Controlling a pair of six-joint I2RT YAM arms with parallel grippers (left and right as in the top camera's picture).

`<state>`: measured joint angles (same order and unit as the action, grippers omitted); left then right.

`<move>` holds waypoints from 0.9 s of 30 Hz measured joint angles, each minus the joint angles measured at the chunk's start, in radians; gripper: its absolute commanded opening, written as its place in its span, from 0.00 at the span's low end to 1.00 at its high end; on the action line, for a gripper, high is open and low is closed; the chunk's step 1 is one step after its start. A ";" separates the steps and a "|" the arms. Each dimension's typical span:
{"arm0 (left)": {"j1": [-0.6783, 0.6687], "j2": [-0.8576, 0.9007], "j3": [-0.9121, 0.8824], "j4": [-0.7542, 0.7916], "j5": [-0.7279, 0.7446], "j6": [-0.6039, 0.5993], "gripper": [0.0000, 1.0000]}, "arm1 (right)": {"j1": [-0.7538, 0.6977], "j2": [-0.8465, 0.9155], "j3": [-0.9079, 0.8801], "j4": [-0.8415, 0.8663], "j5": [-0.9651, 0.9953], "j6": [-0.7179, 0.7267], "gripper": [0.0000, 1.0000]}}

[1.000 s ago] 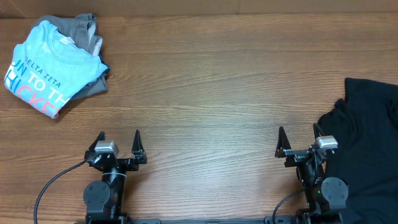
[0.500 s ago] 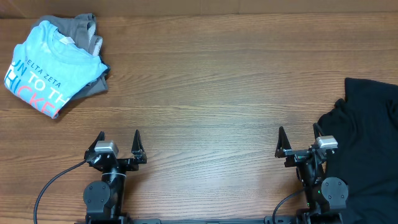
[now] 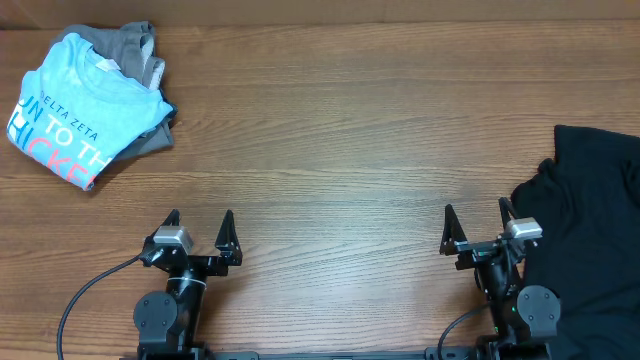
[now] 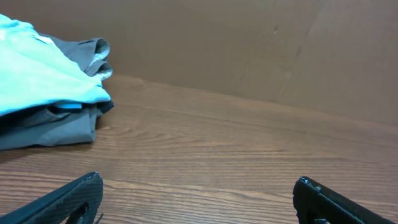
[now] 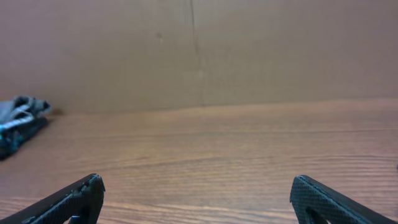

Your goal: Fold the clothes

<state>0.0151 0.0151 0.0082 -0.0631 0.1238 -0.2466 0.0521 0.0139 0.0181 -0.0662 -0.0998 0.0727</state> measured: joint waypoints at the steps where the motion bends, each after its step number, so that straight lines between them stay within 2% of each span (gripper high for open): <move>1: 0.000 0.000 0.000 0.000 0.002 -0.003 1.00 | 0.000 0.000 0.000 0.000 -0.016 0.016 1.00; 8: 0.000 0.000 0.029 -0.027 0.085 0.019 1.00 | 0.000 0.000 0.012 -0.041 -0.144 0.097 1.00; 14: 0.000 0.073 0.336 -0.204 0.132 0.113 1.00 | 0.000 0.039 0.222 -0.237 -0.182 0.182 1.00; 19: 0.000 0.287 0.622 -0.445 0.161 0.143 1.00 | 0.000 0.188 0.429 -0.351 -0.190 0.200 1.00; 27: 0.000 0.726 1.039 -0.771 0.172 0.151 1.00 | 0.000 0.591 0.713 -0.605 -0.192 0.187 1.00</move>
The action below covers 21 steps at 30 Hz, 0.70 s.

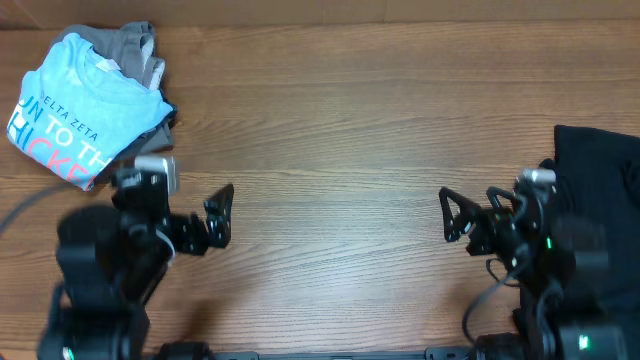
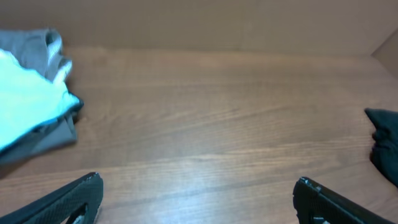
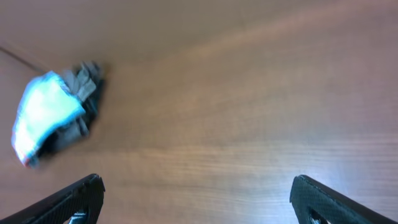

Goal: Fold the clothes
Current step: 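Reach the right gripper to the black T-shirt at the right edge and grasp it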

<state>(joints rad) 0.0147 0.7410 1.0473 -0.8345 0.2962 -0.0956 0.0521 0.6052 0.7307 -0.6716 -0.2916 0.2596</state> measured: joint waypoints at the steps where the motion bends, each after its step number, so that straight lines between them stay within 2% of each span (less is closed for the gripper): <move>1: 0.000 0.038 0.038 -0.034 0.000 0.000 1.00 | 0.000 0.050 0.029 -0.031 0.000 -0.004 1.00; 7: 0.000 0.278 0.204 -0.239 0.001 -0.001 1.00 | 0.000 0.349 0.154 -0.147 -0.001 -0.018 1.00; 14: 0.000 0.438 0.220 -0.348 0.007 0.002 1.00 | -0.014 0.563 0.172 -0.195 -0.015 -0.015 1.00; 21: 0.000 0.494 0.222 -0.367 0.027 0.002 1.00 | -0.241 0.738 0.236 -0.106 0.114 0.087 1.00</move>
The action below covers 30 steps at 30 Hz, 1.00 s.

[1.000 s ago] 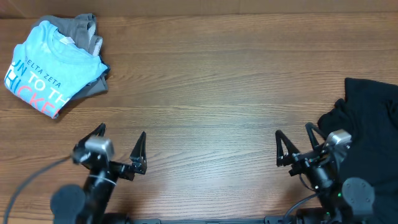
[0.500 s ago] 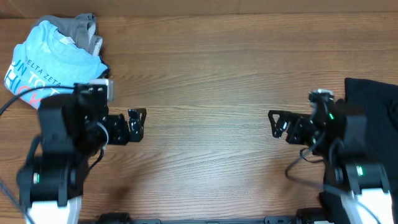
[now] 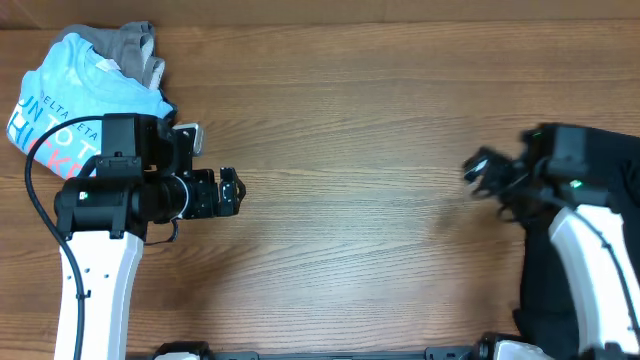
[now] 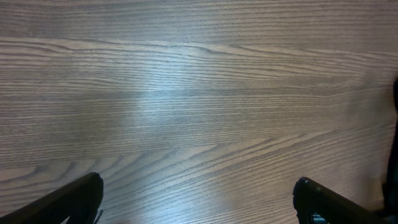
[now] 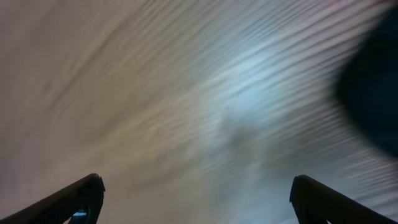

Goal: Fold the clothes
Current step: 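Reach the right gripper to the black T-shirt at the right edge and grasp it, then drag the black T-shirt leftward to the table center with the right gripper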

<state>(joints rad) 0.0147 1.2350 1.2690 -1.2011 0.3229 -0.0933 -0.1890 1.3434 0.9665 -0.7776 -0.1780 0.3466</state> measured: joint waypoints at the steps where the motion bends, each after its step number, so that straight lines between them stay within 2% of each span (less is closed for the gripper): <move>1: 0.000 0.002 0.000 0.000 0.000 0.000 1.00 | -0.043 0.023 0.006 0.014 0.011 0.009 1.00; 5: 0.000 0.003 0.000 0.001 0.001 0.000 1.00 | -0.164 0.109 0.010 0.039 0.039 0.032 0.98; 8: 0.000 0.003 0.000 0.005 0.004 0.000 1.00 | -0.222 0.201 0.010 0.062 0.051 0.051 0.82; 10: 0.000 0.003 0.000 0.005 0.005 0.000 1.00 | -0.241 0.262 0.010 0.070 0.055 0.065 0.77; 12: 0.000 0.003 0.000 0.006 0.005 0.000 1.00 | -0.245 0.316 0.010 0.073 0.057 0.077 0.63; 13: 0.000 0.003 0.000 0.006 0.007 0.000 1.00 | -0.246 0.340 0.010 0.074 0.058 0.079 0.50; 15: 0.000 0.003 0.000 0.008 0.007 0.000 1.00 | -0.245 0.384 0.010 0.077 0.055 0.085 0.33; 16: 0.000 0.003 0.001 0.008 0.007 0.000 1.00 | -0.242 0.404 0.014 0.074 0.060 0.084 0.27; 22: 0.000 0.003 0.001 0.022 0.007 0.000 1.00 | -0.179 0.429 0.023 0.149 -0.070 0.052 0.14; 26: 0.000 0.003 0.002 0.027 0.008 0.000 1.00 | -0.030 0.447 0.023 0.253 -0.246 -0.010 0.10; 30: 0.000 0.003 0.002 0.026 0.008 0.000 1.00 | 0.186 0.449 0.023 0.385 -0.347 0.003 0.10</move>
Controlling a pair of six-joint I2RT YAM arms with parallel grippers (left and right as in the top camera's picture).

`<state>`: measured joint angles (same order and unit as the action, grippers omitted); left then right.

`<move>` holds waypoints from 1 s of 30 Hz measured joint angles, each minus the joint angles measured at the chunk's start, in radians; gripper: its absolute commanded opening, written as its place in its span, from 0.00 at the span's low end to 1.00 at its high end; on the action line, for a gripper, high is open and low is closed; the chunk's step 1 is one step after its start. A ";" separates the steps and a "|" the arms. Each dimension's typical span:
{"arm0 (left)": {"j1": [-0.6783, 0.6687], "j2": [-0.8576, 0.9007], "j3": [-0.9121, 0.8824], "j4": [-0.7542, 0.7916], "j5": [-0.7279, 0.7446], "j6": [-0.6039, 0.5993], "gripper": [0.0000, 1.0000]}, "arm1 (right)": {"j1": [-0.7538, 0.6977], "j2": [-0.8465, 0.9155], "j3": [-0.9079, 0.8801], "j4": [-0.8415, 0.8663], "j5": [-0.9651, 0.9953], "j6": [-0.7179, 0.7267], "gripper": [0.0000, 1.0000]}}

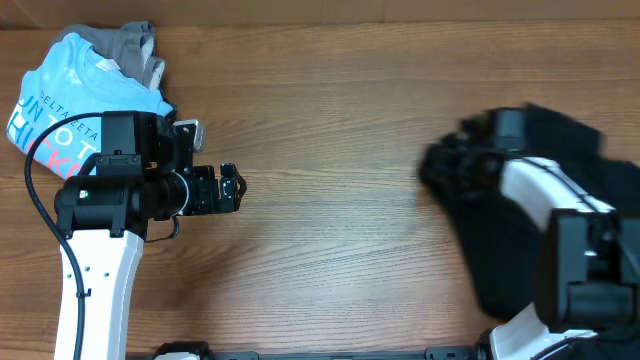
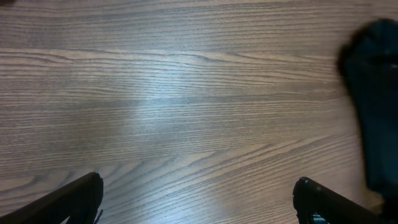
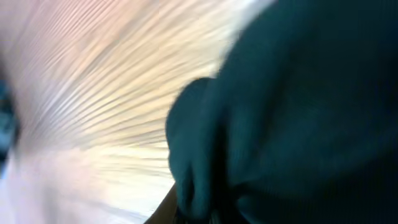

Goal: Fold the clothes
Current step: 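Drag the black T-shirt leftward to the table center with the right gripper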

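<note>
A black garment [image 1: 490,262] lies bunched on the right side of the wooden table [image 1: 330,100], its leading edge drawn out toward the middle. My right gripper [image 1: 440,166] sits at that edge, blurred. In the right wrist view the dark cloth [image 3: 298,93] fills the frame, gathers at the bottom centre and hides the fingers. My left gripper [image 1: 228,188] hovers open over bare wood left of centre, pointing right, with nothing between its fingertips [image 2: 198,193]. The black garment [image 2: 373,93] shows at the right edge of the left wrist view.
A folded light blue printed shirt [image 1: 70,110] lies on a folded grey garment [image 1: 135,45] at the back left corner. The left arm's cable [image 1: 40,170] loops beside that stack.
The right gripper was at the black garment's left edge with bare wood under it; now it is further left, with the cloth drawn out along with it. The left arm has barely moved.
Both grippers first rested open at the table's front edge, the black garment heaped at the right. Then both arms were raised and turned inward. After that the left hovered left of centre, the right stood at the garment, and now the cloth reaches toward the middle.
</note>
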<state>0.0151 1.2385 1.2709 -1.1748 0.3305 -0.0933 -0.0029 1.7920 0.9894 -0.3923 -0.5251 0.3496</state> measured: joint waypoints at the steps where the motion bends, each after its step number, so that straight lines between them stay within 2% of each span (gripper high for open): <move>1: 0.000 0.000 0.000 0.000 0.000 0.000 1.00 | 0.061 0.000 0.000 0.038 -0.014 0.016 0.10; 5: 0.000 0.000 0.002 -0.002 0.000 0.000 1.00 | 0.311 0.001 0.000 0.177 -0.048 0.095 0.12; 6: 0.000 0.000 0.006 -0.003 0.000 0.000 1.00 | 0.383 0.001 0.000 0.211 -0.050 0.118 0.20; 7: 0.000 0.001 0.013 -0.004 0.000 0.000 1.00 | 0.447 0.001 0.000 0.232 -0.050 0.137 0.40; 8: 0.000 0.001 0.022 -0.004 0.000 0.000 1.00 | 0.503 0.001 0.000 0.243 -0.044 0.151 0.50; 11: 0.000 0.002 0.071 -0.005 0.000 0.000 1.00 | 0.653 0.001 0.008 0.225 0.000 0.171 0.68; 13: 0.000 0.002 0.109 -0.005 0.000 0.000 1.00 | 0.698 0.000 0.014 0.160 0.053 0.183 0.70; 16: 0.000 0.002 0.144 0.004 0.007 0.000 1.00 | 0.665 -0.021 0.029 0.027 0.141 0.190 0.70; 19: -0.011 0.002 0.150 0.023 0.025 0.000 1.00 | 0.563 -0.092 0.052 -0.072 0.219 0.196 0.72; 22: -0.060 0.010 0.150 0.040 0.035 0.000 1.00 | 0.445 -0.218 0.082 -0.137 0.263 0.197 0.75; 30: -0.230 0.092 0.150 0.158 0.053 -0.033 1.00 | 0.179 -0.552 0.112 -0.311 0.301 0.196 0.76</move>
<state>-0.2153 1.3300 1.4208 -1.0164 0.3832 -0.1265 0.1764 1.2404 1.1011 -0.7033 -0.2237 0.5461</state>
